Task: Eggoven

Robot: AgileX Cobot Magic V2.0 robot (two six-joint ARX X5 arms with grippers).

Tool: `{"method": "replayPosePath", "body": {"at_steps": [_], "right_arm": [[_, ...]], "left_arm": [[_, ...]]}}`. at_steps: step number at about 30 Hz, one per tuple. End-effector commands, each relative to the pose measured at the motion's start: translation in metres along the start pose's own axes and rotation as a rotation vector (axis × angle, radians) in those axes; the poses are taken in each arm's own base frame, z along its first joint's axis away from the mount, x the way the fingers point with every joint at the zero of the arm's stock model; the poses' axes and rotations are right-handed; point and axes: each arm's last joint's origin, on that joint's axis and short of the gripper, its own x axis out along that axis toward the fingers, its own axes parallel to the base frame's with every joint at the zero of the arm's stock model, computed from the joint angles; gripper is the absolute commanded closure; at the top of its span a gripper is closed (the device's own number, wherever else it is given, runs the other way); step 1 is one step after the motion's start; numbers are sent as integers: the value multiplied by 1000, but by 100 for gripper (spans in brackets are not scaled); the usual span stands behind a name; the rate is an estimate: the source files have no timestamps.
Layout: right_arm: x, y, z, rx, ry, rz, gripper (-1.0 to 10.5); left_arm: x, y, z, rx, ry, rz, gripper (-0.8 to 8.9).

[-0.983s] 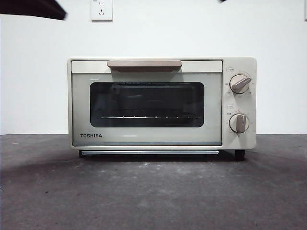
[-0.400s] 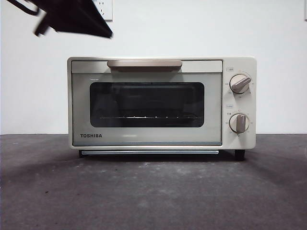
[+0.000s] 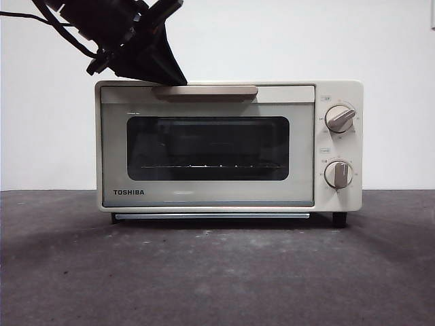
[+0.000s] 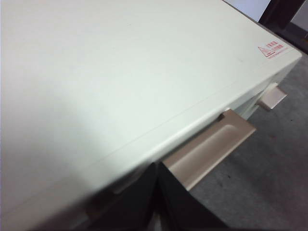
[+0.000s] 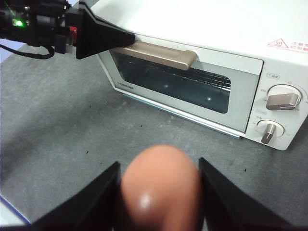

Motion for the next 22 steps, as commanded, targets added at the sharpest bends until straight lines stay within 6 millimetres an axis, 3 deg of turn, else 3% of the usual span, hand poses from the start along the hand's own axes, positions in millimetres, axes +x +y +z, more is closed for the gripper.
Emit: {"method": "replayPosePath", "body": {"at_steps": [1,9,22], "right_arm": [[-2,3,4,-14,-16,10,944],[-2,3,4,-22,-15,10,944],[-2,3,4,-36,-16,10,944]], "left_arm": [[8,0,2,34,1,2,806],[22,-1,-14,30,106,-7,806],[30,-46,-38,93,312,-125,806]]}}
